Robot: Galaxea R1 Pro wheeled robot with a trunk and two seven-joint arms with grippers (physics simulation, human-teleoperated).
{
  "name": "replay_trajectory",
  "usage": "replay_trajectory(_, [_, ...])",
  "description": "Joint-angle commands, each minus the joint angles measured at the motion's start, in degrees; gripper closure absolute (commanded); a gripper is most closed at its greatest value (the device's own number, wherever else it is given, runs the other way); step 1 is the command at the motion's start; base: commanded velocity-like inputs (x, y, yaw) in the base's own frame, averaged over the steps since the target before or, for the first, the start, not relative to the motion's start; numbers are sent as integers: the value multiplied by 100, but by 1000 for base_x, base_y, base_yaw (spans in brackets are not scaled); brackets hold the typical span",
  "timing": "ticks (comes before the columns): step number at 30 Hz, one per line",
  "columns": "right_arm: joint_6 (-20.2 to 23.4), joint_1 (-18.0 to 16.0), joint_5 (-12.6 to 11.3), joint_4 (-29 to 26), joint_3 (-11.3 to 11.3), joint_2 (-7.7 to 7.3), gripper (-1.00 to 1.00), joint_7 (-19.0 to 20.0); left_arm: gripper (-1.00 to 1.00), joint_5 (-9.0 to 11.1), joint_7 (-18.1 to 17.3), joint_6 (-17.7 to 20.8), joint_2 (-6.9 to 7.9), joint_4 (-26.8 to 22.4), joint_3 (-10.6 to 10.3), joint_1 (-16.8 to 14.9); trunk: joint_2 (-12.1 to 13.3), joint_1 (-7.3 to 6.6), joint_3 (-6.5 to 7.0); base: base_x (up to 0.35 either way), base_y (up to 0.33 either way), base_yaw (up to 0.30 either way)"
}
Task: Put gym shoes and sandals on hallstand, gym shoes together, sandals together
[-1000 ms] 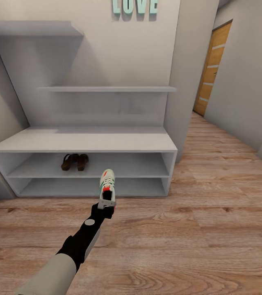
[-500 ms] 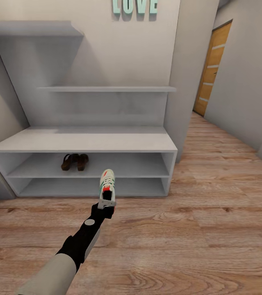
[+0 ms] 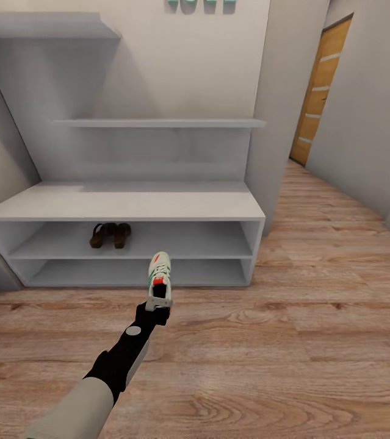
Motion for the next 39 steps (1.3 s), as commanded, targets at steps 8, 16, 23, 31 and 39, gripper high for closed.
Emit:
replay_trajectory(8, [25,-5,24,-5,-2,-1,100,2,100,-53,40,19,1,0,-18,-2,-2,-1,-17,0,0,0])
replay_trajectory(16, [26,-7,24,-5,-2,-1,100,2,100,-53,39,18,2,10,-17,-2,-2,-1,-17,45,0,0])
replay_trajectory(23, [25,-5,24,-5,-2,-1,100,2,100,-55,41,19,2,11,-15,-2,-2,-1,-17,293,0,0])
replay_trajectory(31, [27,-6,24,-5,-2,-1,100,2,100,-55,41,19,2,11,-14,-2,-2,-1,-17,314,0,0])
replay_trajectory(39, [25,-7,24,-5,-2,-1,100,2,100,-54,41,19,2,11,-10,-2,-2,-1,-17,80,1,0])
